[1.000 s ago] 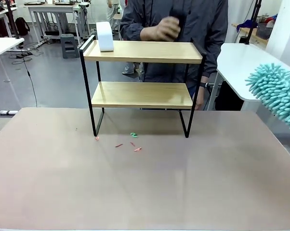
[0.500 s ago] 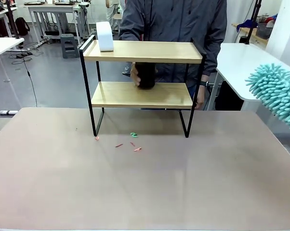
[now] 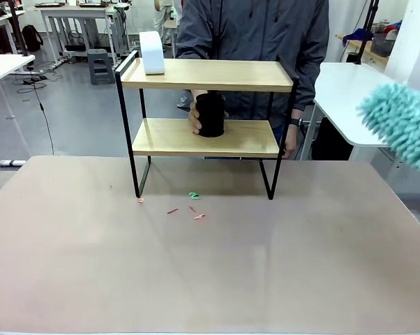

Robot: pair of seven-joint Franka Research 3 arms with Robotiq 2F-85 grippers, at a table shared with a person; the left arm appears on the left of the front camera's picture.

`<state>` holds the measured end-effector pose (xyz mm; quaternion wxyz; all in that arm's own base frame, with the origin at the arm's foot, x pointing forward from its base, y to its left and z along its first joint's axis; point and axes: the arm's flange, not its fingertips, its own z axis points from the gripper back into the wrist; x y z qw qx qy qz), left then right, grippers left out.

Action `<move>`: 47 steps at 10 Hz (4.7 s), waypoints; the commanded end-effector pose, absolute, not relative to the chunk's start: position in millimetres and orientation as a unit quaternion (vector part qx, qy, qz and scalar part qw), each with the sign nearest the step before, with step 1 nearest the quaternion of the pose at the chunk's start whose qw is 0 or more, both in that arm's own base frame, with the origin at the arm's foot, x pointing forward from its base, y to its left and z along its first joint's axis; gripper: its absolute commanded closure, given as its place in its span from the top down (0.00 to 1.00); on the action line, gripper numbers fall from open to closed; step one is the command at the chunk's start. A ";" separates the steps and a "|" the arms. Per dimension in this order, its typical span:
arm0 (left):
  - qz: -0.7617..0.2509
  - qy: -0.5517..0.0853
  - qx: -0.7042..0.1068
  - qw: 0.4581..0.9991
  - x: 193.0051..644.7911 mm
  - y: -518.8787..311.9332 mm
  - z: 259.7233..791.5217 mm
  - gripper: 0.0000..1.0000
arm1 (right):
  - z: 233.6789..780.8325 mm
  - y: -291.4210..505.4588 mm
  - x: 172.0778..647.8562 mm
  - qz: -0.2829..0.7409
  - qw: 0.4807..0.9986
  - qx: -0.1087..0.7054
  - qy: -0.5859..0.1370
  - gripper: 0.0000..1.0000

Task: Clean the shelf.
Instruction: Hand the Duster back to the human.

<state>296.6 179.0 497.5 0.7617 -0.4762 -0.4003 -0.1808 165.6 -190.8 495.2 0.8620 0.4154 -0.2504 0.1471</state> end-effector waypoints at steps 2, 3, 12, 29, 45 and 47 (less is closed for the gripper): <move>-0.415 -0.390 -0.429 0.701 342.5 83.4 625.4 1.00 | 632.6 -153.4 174.6 0.291 0.854 0.301 -0.309 0.12; -0.479 -0.357 -0.434 0.674 355.3 37.7 641.9 1.00 | 658.0 -116.2 170.1 0.369 0.844 0.259 -0.289 0.12; -0.540 -0.202 -0.493 0.652 391.3 -146.2 589.3 1.00 | 666.5 30.6 190.2 0.563 0.800 0.186 -0.088 0.12; -0.595 -0.133 -0.518 0.599 395.7 -268.0 536.5 1.00 | 611.1 160.8 334.2 0.547 0.780 0.294 0.074 0.12; -0.616 -0.081 -0.503 0.601 387.8 -279.6 524.3 0.00 | 606.1 146.7 338.8 0.528 0.786 0.320 0.041 0.12; -0.615 -0.081 -0.503 0.602 388.6 -279.2 523.3 0.00 | 607.9 146.4 337.2 0.528 0.786 0.318 0.037 0.12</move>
